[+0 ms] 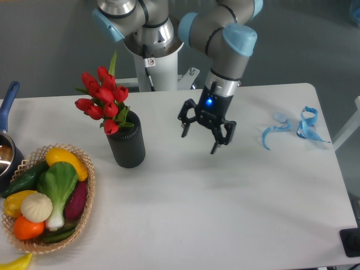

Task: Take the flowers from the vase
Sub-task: 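Move the gripper over to the red tulip stems above the black vase, then lower the open gripper around the tulip stems and close it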

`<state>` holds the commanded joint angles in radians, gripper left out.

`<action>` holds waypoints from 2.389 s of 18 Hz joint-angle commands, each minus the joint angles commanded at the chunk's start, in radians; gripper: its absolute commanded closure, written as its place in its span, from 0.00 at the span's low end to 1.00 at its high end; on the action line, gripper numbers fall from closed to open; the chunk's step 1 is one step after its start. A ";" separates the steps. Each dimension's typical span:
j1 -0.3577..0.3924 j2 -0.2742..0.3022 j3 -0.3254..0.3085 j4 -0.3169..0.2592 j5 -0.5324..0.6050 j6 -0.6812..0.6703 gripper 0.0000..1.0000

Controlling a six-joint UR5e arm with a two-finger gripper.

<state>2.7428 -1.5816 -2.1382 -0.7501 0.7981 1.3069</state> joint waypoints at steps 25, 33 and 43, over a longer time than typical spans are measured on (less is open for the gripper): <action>0.086 0.292 -0.325 -0.008 -0.270 0.120 0.00; 0.042 0.218 -0.321 -0.002 -0.404 0.120 0.00; -0.098 0.054 -0.229 0.000 -0.402 0.123 0.00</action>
<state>2.6447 -1.5278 -2.3669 -0.7501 0.3958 1.4297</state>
